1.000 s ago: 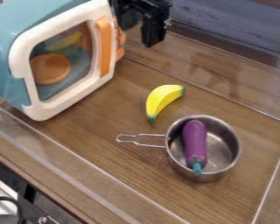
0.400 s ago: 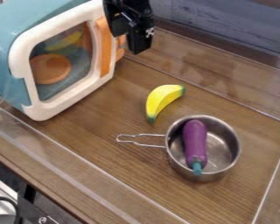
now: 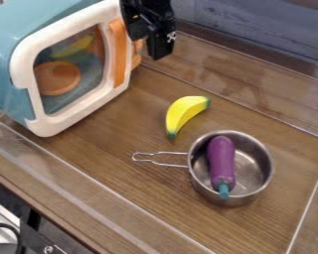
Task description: Remove the banana from inside the silver pot and put it on the table
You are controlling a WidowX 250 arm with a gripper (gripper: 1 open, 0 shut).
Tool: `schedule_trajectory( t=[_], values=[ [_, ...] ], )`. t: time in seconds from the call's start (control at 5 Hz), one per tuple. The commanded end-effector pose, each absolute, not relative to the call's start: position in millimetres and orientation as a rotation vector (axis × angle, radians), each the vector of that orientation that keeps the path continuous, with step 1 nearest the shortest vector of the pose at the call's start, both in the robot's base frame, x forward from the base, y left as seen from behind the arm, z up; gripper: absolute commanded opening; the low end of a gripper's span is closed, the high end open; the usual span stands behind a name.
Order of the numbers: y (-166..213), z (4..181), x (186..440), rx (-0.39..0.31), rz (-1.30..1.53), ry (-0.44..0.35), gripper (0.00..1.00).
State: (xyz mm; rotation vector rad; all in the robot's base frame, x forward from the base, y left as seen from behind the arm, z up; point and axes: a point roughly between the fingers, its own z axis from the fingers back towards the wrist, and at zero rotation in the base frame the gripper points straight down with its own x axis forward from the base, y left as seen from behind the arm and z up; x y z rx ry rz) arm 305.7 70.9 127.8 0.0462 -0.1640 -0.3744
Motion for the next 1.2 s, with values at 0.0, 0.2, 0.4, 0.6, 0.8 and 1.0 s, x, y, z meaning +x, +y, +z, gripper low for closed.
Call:
schedule_trajectory(
  t=[0.0, 0.2, 0.4, 0.6, 0.8, 1.0],
  values=[
    [73.7, 136.0, 304.6, 0.069, -0.356, -0.215, 1.0],
    [73.1, 135.4, 302.0, 0.076, -0.351, -0.231, 1.0],
    [69.9, 136.8, 305.0, 0.088, -0.327, -0.253, 1.0],
    [66.8, 135.0, 308.5, 0.097, -0.31, -0.27, 1.0],
    [63.3, 129.1, 310.1, 0.095, -0.346, -0.286, 1.0],
    [60.6, 126.2, 311.1, 0.098, -0.38, -0.307, 1.0]
  ],
)
